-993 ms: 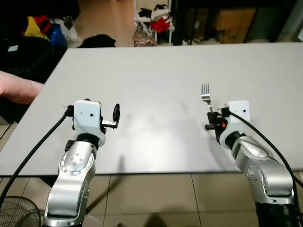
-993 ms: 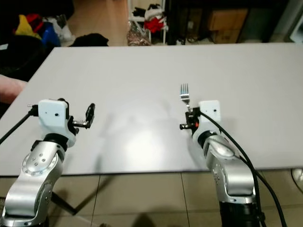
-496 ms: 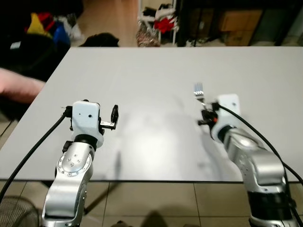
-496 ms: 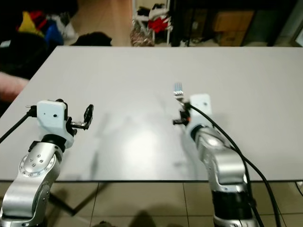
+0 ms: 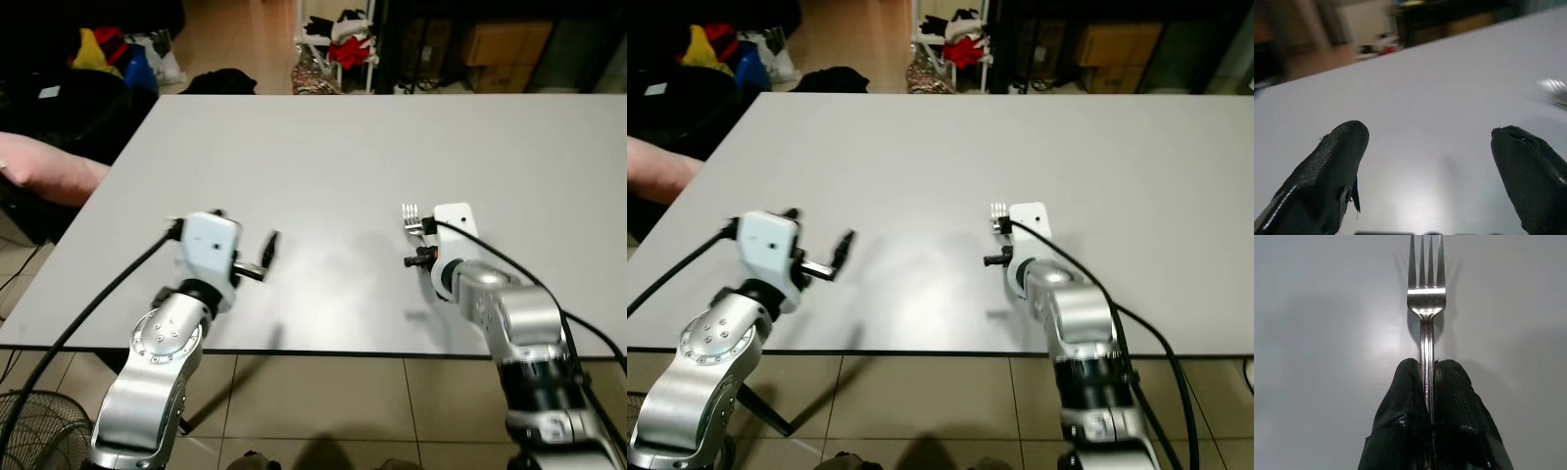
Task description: Setting the table
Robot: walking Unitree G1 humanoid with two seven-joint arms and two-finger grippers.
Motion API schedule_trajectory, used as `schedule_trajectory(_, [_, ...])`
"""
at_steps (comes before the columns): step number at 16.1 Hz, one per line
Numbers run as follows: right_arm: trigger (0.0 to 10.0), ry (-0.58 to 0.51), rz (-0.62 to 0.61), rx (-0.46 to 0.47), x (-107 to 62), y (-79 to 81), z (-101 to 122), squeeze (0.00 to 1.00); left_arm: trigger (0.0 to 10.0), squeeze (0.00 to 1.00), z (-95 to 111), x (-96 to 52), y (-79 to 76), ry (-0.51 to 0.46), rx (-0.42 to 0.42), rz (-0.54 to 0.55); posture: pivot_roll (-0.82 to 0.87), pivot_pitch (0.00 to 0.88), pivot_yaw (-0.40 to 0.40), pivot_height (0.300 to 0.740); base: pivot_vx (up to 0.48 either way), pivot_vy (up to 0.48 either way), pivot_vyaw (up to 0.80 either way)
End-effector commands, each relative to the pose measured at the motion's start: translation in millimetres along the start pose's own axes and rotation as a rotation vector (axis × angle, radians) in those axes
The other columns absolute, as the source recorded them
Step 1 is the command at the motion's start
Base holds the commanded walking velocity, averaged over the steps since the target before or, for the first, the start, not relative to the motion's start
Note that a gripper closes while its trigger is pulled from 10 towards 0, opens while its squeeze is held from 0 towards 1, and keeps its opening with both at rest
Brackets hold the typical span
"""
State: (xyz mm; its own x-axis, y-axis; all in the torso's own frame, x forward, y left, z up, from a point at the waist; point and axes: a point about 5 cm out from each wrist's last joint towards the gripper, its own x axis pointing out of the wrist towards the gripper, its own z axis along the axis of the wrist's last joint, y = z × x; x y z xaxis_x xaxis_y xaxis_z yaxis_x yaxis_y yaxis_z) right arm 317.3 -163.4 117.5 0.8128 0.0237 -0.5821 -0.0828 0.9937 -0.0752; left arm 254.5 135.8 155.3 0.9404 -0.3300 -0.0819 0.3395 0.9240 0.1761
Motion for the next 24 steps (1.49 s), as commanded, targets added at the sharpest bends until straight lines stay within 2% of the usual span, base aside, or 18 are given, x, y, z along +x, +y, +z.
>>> schedule_trajectory(1, [10.0, 0.006, -0.036, -0.005, 2.0, -9.4, 7, 0.00, 10.0, 0.00, 0, 2.3, -11.1, 0.017, -0.015, -0.131, -0.15, 0.069, 0.055, 0.740, 0.000, 0.000, 0.00])
schedule_trajectory(3, [10.0, 0.013, -0.054, 0.012, 5.3, -17.3, 12, 0.00, 10.0, 0.00, -1, -0.9, -22.5, 0.039, 0.011, -0.288, -0.15, 0.079, 0.058, 0.740, 0.000, 0.000, 0.00])
schedule_trajectory(4, [10.0, 0.013, -0.056, 0.009, 5.6, -18.6, 13, 0.00, 10.0, 0.00, -1, -1.6, -23.8, 0.046, 0.015, -0.310, -0.15, 0.079, 0.058, 0.740, 0.000, 0.000, 0.00])
schedule_trajectory(6, [10.0, 0.025, -0.058, 0.017, 5.7, -24.8, 18, 0.00, 10.0, 0.00, -2, -7.4, -29.9, 0.073, -0.008, -0.449, -0.16, 0.085, 0.060, 0.740, 0.000, 0.000, 0.00])
schedule_trajectory(7, [10.0, 0.026, -0.057, 0.022, 5.4, -26.7, 19, 0.00, 10.0, 0.00, -3, -8.9, -29.0, 0.085, 0.004, -0.478, -0.16, 0.087, 0.062, 0.740, 0.000, 0.000, 0.00])
schedule_trajectory(12, [10.0, 0.028, -0.058, 0.024, 3.9, -30.9, 20, 0.00, 10.0, 0.00, -3, -11.1, -29.3, 0.096, 0.008, -0.516, -0.17, 0.091, 0.066, 0.740, 0.000, 0.000, 0.00])
schedule_trajectory(14, [10.0, 0.014, -0.053, -0.004, 4.1, -32.8, 19, 0.00, 10.0, 0.00, -4, -11.5, -29.9, 0.100, 0.008, -0.518, -0.17, 0.091, 0.063, 0.740, 0.000, 0.000, 0.00])
schedule_trajectory(18, [10.0, 0.035, -0.052, 0.014, 5.7, -34.3, 13, 0.00, 10.0, 0.00, -4, -12.5, -29.2, 0.107, 0.009, -0.521, -0.17, 0.090, 0.058, 0.740, 0.000, 0.000, 0.00])
schedule_trajectory(20, [10.0, 0.043, -0.039, 0.022, 6.7, -32.1, 10, 0.67, 10.0, 0.00, -4, -12.9, -29.4, 0.108, 0.011, -0.518, -0.16, 0.086, 0.056, 0.740, 0.000, 0.000, 0.00])
schedule_trajectory(21, [10.0, 0.043, -0.038, 0.024, 6.9, -32.0, 9, 0.86, 10.0, 0.00, -4, -12.9, -29.3, 0.108, 0.011, -0.517, -0.16, 0.084, 0.055, 0.740, 0.000, 0.000, 0.00])
schedule_trajectory(23, [10.0, 0.044, -0.039, 0.025, 7.2, -32.1, 9, 0.89, 10.0, 0.00, -4, -13.1, -29.1, 0.108, 0.011, -0.516, -0.16, 0.081, 0.056, 0.740, 0.000, 0.000, 0.00])
schedule_trajectory(24, [10.0, 0.043, -0.042, 0.028, 7.0, -33.2, 9, 0.95, 10.0, 0.00, -4, -13.6, -29.2, 0.108, 0.010, -0.517, -0.16, 0.076, 0.056, 0.740, 0.000, 0.000, 0.00])
